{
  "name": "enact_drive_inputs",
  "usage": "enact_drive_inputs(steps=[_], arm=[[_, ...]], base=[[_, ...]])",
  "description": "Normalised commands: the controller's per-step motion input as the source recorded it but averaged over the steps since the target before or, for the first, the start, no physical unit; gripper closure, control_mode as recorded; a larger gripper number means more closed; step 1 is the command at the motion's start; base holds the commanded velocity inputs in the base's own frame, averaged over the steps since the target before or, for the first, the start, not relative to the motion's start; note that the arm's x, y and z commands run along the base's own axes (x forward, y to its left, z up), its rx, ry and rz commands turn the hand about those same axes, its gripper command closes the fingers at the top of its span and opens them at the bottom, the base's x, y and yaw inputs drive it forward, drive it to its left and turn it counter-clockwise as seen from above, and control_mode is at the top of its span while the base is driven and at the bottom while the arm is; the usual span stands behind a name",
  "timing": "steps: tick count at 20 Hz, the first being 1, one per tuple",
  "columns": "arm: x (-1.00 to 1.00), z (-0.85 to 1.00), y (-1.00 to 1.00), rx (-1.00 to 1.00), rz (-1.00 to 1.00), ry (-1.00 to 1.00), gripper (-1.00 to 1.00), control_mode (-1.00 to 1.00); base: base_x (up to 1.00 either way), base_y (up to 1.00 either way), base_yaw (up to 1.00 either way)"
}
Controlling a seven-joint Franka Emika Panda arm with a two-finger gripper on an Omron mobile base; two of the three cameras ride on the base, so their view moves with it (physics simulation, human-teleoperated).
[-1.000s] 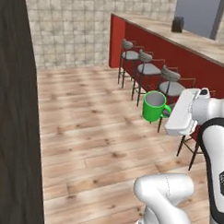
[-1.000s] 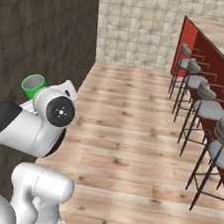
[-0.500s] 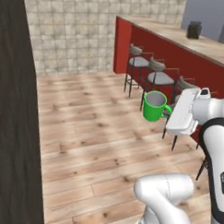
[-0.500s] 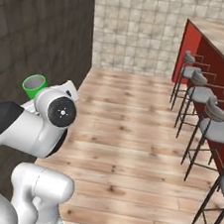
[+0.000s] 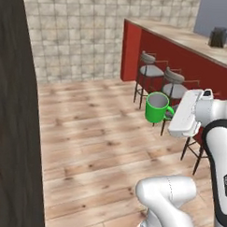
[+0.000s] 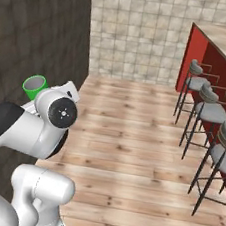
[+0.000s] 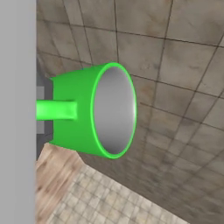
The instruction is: Open the cabinet directly in front. Then move the liquor and the mug to the dining counter with the jar on it.
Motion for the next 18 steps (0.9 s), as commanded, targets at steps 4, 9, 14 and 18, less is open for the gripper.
enact_drive_inputs(steps=[4,9,14,18], arm=[[0.00,0.00,0.00,0.00,0.00,0.00,1.00,1.00],[0.00,0.00,0.00,0.00,0.00,0.00,1.00,1.00],[0.00,0.00,0.00,0.00,0.00,0.00,1.00,1.00],[0.00,0.00,0.00,0.00,0.00,0.00,1.00,1.00]], base=[[1.00,0.36,0.00],[1.00,0.35,0.03],[1.00,0.37,0.04],[1.00,0.31,0.05]])
